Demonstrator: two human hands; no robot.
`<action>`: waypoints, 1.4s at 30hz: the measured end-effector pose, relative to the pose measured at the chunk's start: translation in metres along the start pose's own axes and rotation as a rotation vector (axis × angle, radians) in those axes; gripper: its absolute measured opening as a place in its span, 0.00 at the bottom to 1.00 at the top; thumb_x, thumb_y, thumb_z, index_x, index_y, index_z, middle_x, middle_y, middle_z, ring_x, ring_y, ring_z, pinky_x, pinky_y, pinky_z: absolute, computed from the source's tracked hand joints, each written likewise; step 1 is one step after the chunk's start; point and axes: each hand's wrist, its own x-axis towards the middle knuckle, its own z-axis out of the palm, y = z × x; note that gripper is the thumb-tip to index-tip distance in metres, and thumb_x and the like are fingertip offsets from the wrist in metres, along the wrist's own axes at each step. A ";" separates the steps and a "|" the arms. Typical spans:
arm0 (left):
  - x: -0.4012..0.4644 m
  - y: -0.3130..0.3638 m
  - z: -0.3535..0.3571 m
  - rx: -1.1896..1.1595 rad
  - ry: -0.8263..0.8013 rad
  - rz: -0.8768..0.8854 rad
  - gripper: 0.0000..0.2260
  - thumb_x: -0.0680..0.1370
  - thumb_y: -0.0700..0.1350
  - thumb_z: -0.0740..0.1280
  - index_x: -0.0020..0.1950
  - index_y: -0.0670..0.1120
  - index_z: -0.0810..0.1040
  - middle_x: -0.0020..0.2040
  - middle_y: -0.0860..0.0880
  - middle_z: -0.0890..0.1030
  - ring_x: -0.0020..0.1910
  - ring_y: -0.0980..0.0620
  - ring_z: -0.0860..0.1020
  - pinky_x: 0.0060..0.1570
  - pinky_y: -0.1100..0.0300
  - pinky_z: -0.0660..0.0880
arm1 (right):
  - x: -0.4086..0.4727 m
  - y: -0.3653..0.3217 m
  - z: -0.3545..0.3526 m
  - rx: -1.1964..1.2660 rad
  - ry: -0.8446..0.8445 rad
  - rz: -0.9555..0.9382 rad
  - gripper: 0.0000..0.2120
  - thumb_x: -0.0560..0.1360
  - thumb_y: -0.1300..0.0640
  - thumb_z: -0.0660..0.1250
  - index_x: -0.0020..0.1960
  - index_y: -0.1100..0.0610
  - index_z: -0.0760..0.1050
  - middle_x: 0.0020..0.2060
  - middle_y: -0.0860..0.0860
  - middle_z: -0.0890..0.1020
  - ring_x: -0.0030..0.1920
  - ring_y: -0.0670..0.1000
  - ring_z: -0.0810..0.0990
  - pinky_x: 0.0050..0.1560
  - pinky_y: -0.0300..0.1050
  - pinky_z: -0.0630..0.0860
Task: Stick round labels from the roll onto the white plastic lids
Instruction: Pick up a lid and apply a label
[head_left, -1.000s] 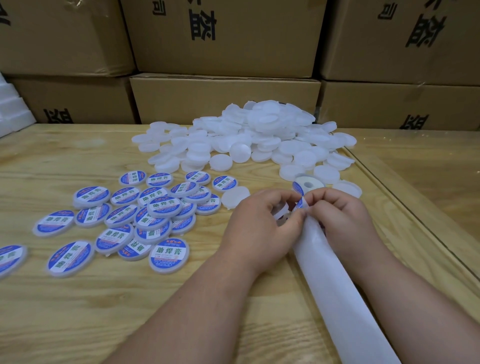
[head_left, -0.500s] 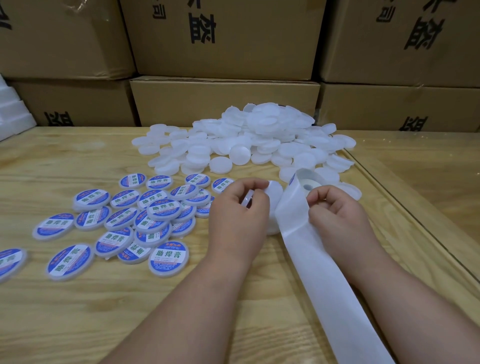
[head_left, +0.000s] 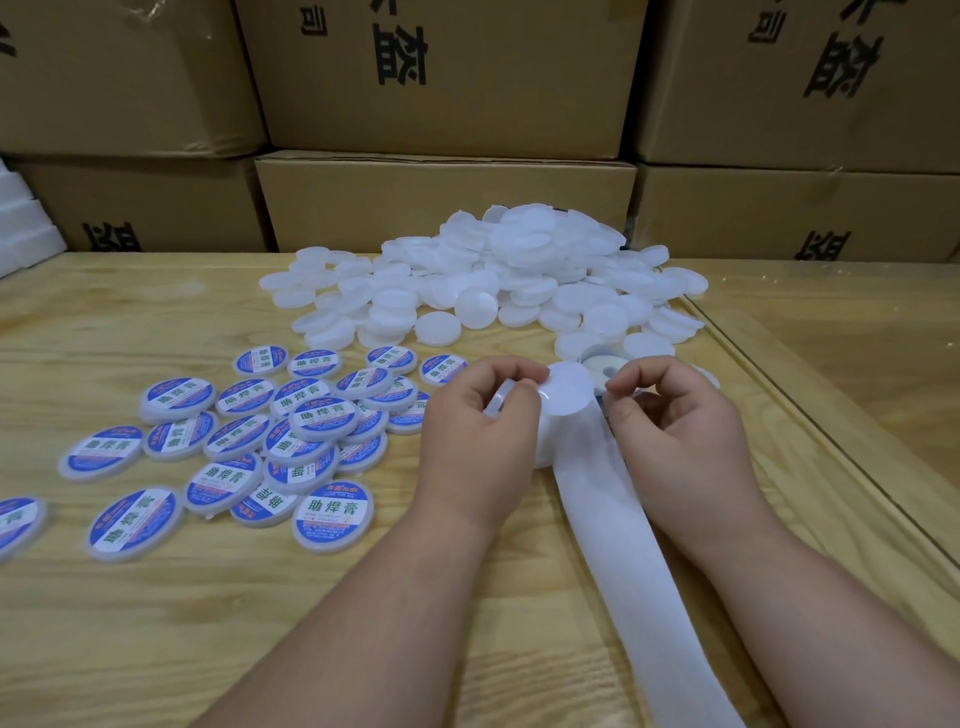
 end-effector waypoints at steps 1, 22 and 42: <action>0.000 0.000 0.000 0.003 -0.013 0.001 0.09 0.70 0.46 0.64 0.40 0.57 0.83 0.42 0.60 0.84 0.44 0.61 0.80 0.42 0.71 0.74 | 0.000 0.000 0.001 0.004 0.007 -0.016 0.16 0.77 0.66 0.69 0.41 0.44 0.79 0.28 0.41 0.76 0.30 0.43 0.72 0.30 0.34 0.70; -0.006 0.007 -0.002 -0.218 -0.120 0.101 0.10 0.74 0.46 0.63 0.53 0.52 0.80 0.40 0.47 0.83 0.38 0.52 0.78 0.43 0.62 0.74 | -0.004 -0.007 0.005 0.032 -0.023 -0.065 0.09 0.73 0.64 0.74 0.40 0.52 0.79 0.32 0.41 0.77 0.30 0.44 0.71 0.32 0.34 0.71; 0.004 0.010 0.000 -0.638 -0.198 -0.402 0.16 0.82 0.43 0.52 0.59 0.40 0.77 0.49 0.40 0.85 0.42 0.43 0.84 0.32 0.56 0.76 | -0.004 -0.018 0.003 0.302 -0.332 0.300 0.12 0.74 0.62 0.69 0.32 0.55 0.78 0.21 0.43 0.69 0.20 0.41 0.64 0.21 0.32 0.61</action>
